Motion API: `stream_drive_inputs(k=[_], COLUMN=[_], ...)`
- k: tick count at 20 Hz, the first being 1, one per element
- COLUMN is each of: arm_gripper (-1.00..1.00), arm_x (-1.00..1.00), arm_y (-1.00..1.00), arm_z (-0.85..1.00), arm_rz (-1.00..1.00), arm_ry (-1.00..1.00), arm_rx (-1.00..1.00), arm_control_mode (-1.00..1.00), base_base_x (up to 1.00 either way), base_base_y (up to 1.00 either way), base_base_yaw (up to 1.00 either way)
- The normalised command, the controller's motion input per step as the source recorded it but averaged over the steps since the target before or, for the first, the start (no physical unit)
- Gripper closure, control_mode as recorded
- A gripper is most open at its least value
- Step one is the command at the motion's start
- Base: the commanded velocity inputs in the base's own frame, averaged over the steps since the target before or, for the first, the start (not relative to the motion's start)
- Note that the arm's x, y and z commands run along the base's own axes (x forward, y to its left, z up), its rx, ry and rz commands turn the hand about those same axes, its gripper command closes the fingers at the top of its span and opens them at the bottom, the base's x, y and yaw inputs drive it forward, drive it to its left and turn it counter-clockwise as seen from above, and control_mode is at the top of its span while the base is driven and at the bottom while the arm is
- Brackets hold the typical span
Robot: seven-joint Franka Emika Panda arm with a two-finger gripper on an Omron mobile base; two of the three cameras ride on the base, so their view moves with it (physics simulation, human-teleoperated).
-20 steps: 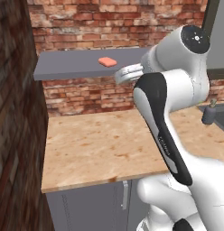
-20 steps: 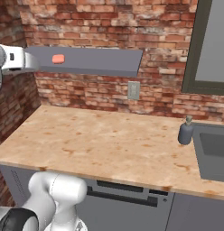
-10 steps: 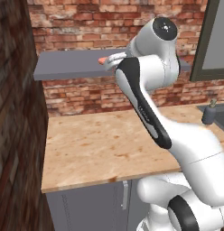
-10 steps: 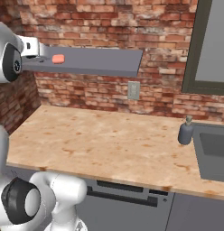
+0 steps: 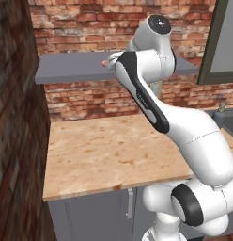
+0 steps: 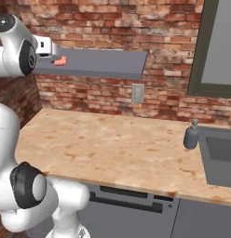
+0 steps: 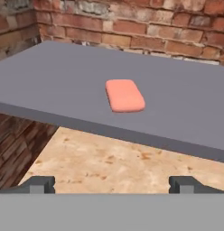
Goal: Locate and retrieve the bar soap and soap dispenser from the cabinet. Place them next to the sink.
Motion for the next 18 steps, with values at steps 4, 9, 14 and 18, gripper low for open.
stream_drive_inputs(k=[4, 9, 14, 18], arm_gripper=[-1.00, -1.00, -1.00, -1.00], arm_x=[0.62, 0.55, 0.29, 0.29], arm_y=[0.00, 0.00, 0.04, 0.07], arm_z=[0.04, 0.00, 0.00, -0.01], arm_rz=[0.01, 0.00, 0.00, 0.00], arm_ry=[0.02, 0.02, 0.08, 0.07], arm_rx=[-0.01, -0.01, -0.10, -0.07], arm_control_mode=[-1.00, -1.00, -1.00, -1.00], base_base_x=[0.00, 0.00, 0.00, 0.00], base_base_y=[0.00, 0.00, 0.00, 0.00], base_base_yaw=[0.00, 0.00, 0.00, 0.00])
